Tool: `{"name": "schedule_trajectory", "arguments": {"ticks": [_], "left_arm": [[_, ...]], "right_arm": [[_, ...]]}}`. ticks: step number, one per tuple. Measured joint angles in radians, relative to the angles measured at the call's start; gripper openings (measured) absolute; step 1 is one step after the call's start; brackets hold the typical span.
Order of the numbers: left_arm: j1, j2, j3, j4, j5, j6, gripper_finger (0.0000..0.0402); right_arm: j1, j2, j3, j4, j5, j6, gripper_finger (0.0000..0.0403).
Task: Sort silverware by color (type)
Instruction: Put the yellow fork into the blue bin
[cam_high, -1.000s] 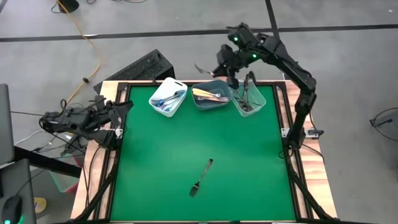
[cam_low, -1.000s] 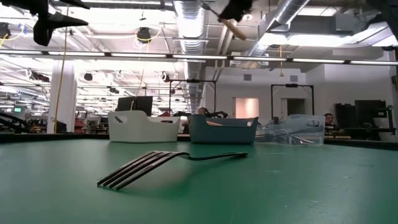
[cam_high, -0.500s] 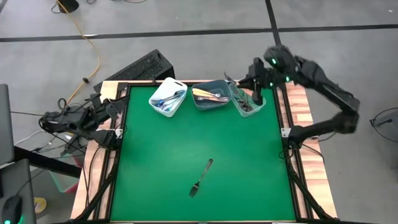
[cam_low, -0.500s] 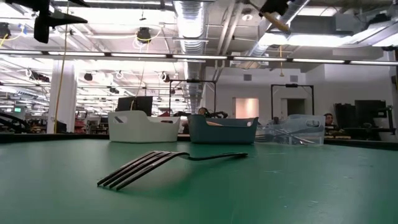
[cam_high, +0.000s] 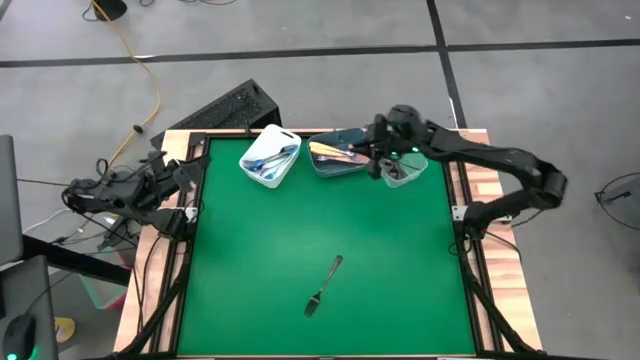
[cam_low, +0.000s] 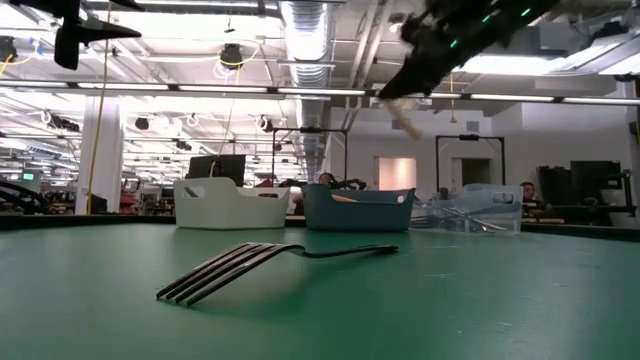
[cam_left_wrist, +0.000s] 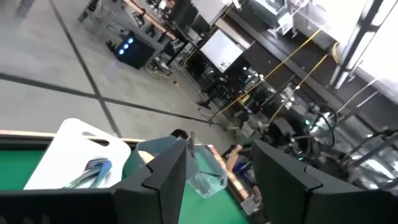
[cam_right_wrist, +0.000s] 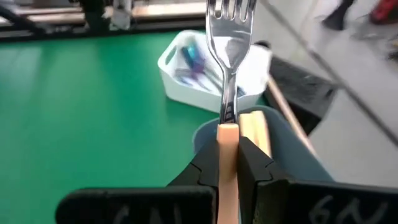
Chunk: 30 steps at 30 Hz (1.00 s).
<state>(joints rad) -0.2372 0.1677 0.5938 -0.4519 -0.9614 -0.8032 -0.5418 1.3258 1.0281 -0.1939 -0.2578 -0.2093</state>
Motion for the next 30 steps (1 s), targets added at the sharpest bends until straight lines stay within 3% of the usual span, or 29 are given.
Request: {"name": "schedule_trajectory", "arguments": {"ticks": [4,11,18,23,30], "left_arm": [[0.039,0.040,0.000,-0.036,0.008,-0.040,0.0164],[0.219,0.141,0.000,-0.009,0.108,0.033,0.0164],[0.486,0.349,0.000,0.199,0.407,0.360,0.0164],[0.659,0.399,-0.004,0.269,0.686,0.499,0.0164],[0.741,0.286,-0.008,0.220,0.687,0.686,0.0164]], "right_arm": [[-0.027,0.140,0.082,0.030,-0.117,-0.033,0.0029],[-0.059,0.271,0.208,-0.006,-0.189,-0.115,0.0028],[-0.069,0.296,0.244,-0.039,-0.193,-0.132,0.0033],[-0.070,0.303,0.244,-0.044,-0.193,-0.156,0.0031],[-0.054,0.394,0.244,-0.042,-0.186,-0.181,0.0032]]}}
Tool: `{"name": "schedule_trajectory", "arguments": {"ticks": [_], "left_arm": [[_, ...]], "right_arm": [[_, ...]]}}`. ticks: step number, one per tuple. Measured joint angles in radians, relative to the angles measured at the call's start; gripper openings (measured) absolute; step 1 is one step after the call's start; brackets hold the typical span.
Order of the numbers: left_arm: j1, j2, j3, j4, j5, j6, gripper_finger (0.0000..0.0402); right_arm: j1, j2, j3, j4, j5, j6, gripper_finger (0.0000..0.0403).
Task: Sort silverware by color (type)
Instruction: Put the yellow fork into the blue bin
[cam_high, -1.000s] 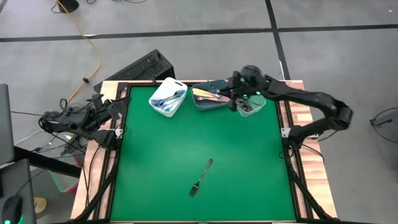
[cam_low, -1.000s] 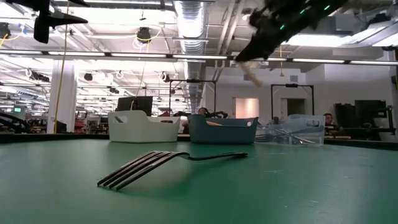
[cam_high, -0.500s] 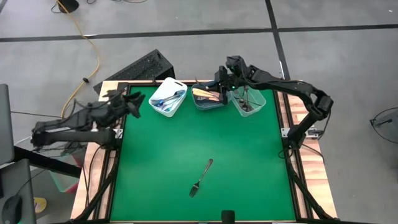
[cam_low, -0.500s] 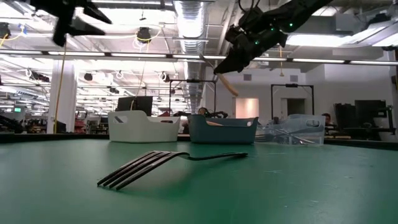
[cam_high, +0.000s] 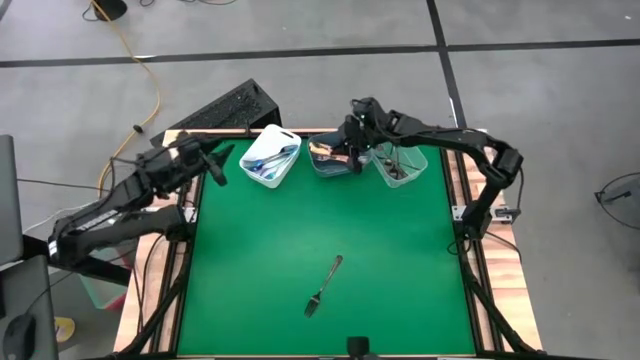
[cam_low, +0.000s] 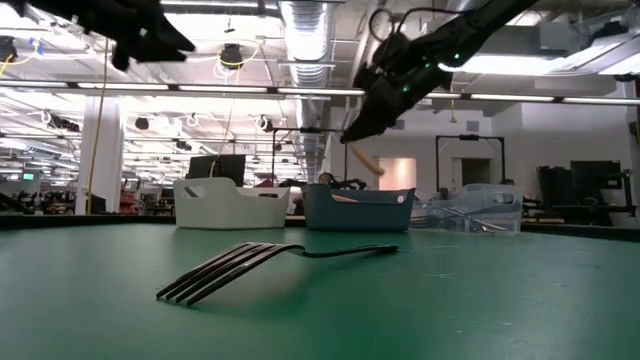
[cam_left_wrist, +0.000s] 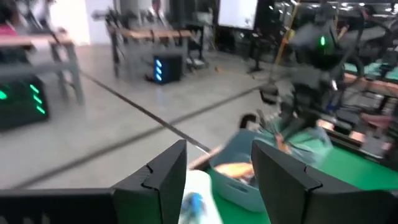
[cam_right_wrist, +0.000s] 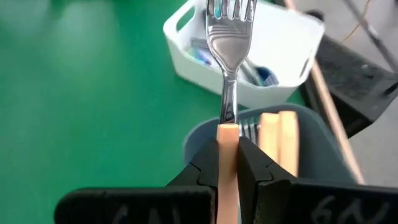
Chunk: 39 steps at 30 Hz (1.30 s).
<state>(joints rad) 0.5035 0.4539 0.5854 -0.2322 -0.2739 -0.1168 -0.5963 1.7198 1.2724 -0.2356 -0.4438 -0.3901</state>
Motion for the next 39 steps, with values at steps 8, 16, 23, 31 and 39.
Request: {"name": "schedule_trajectory", "arguments": {"ticks": [8,16,23,31,39], "left_arm": [[0.005,-0.131,-0.197,0.179,0.026,-0.036,0.0164],[0.005,-0.186,-0.326,0.347,0.033,-0.050,0.0164],[0.005,-0.229,-0.399,0.408,0.026,-0.079,0.0164],[0.005,-0.241,-0.412,0.431,0.027,-0.106,0.0164],[0.005,-0.241,-0.412,0.430,0.004,-0.110,0.0164]], "right_arm": [[0.000,0.037,0.044,-0.044,0.033,-0.019,0.0032],[-0.012,0.036,0.077,-0.138,0.113,-0.134,0.0032],[-0.014,0.036,0.077,-0.185,0.140,-0.197,0.0032],[-0.005,0.119,0.082,-0.173,0.182,-0.231,0.0032],[-0.007,0.169,0.116,-0.224,0.179,-0.288,0.0032]]}}
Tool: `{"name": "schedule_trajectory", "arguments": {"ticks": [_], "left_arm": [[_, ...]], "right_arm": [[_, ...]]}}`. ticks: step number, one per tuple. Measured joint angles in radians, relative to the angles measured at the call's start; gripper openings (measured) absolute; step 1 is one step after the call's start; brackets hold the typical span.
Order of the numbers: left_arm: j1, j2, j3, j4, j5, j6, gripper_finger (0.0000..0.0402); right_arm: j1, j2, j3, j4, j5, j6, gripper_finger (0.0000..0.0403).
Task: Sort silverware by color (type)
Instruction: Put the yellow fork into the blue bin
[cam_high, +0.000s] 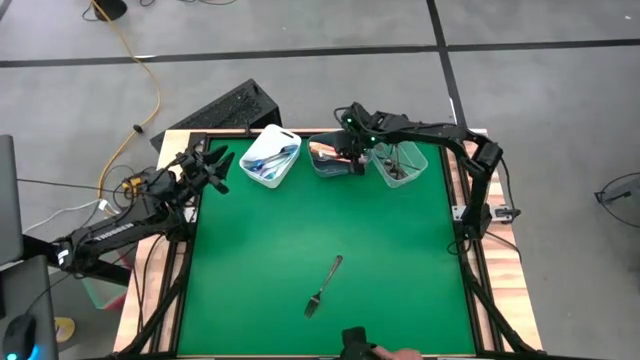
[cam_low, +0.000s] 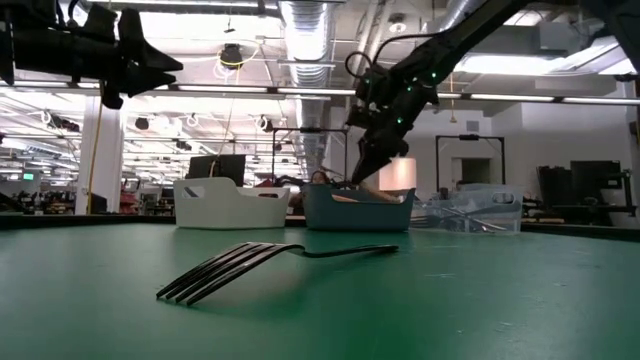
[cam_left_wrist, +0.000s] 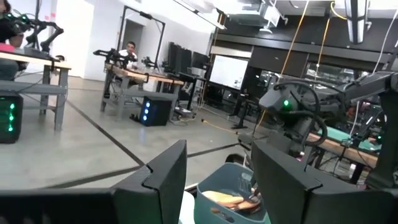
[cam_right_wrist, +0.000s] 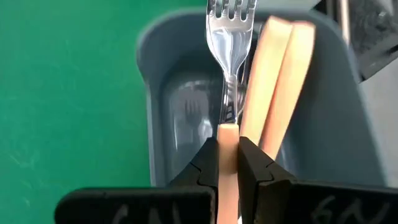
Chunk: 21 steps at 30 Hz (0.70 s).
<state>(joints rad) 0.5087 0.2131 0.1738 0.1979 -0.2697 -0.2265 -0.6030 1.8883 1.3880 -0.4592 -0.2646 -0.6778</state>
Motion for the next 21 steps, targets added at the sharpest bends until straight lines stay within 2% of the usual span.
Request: {"name": "schedule_trajectory", "arguments": {"ticks": [16,21], "left_arm": [[0.000,0.000,0.000,-0.006,-0.023,0.008,0.0164],[0.000,0.000,0.000,-0.006,-0.038,0.016,0.0164]], "right_arm": [[0.013,0.064,0.001,-0.058,0.014,-0.038,0.0032],[0.007,0.064,0.001,-0.058,0.059,-0.038,0.0041]]}}
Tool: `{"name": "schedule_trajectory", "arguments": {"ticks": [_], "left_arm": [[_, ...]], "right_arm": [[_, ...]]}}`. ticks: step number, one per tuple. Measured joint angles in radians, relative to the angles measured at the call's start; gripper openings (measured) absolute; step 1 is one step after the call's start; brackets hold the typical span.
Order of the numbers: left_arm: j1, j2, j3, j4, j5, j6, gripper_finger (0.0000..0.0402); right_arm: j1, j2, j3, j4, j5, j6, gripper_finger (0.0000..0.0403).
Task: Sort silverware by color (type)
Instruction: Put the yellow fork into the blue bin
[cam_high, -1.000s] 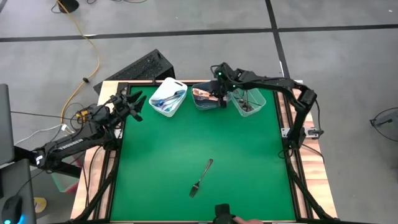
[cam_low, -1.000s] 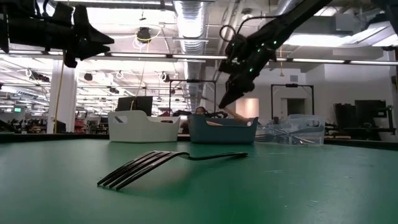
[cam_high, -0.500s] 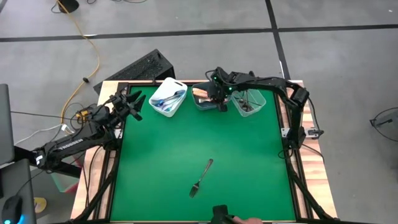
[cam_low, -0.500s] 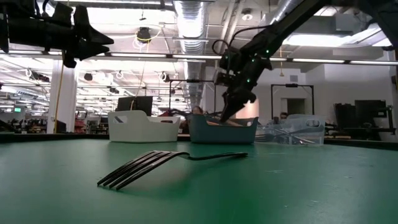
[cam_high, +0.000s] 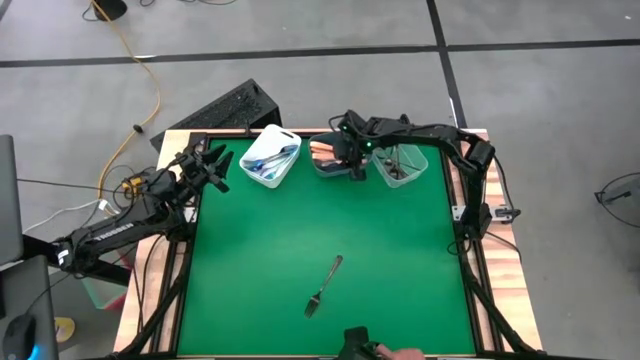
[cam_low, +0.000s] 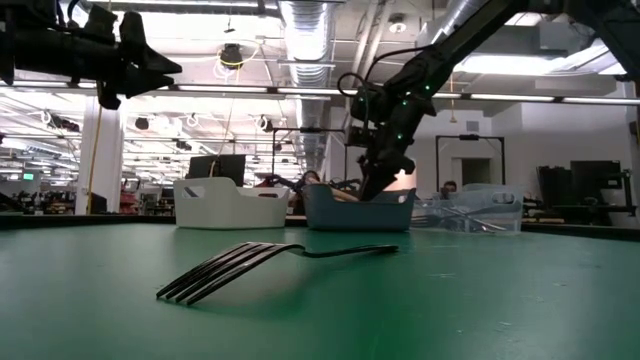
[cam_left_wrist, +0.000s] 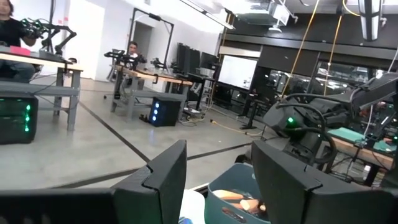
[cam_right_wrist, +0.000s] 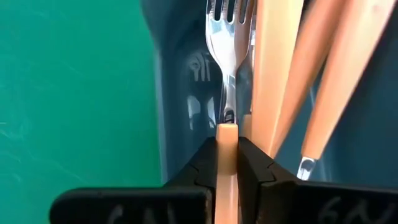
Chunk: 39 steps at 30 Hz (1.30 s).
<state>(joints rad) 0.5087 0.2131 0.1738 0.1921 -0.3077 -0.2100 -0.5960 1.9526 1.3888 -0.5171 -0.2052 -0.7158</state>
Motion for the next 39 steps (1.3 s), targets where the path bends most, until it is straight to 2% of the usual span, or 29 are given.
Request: {"name": "schedule_trajectory", "arguments": {"ticks": [16,28,39], "left_arm": [[0.000,0.000,0.000,0.000,-0.018,0.018,0.0164],[0.000,0.000,0.001,0.000,-0.018,0.018,0.0164],[0.000,0.000,0.001,0.000,-0.018,0.018,0.0164]], "right_arm": [[-0.004,0.000,0.000,-0.002,0.027,0.000,0.0049],[0.000,0.000,0.000,0.000,0.051,0.001,0.0108],[0.000,0.000,0.000,0.002,0.080,0.011,0.0123]]}}
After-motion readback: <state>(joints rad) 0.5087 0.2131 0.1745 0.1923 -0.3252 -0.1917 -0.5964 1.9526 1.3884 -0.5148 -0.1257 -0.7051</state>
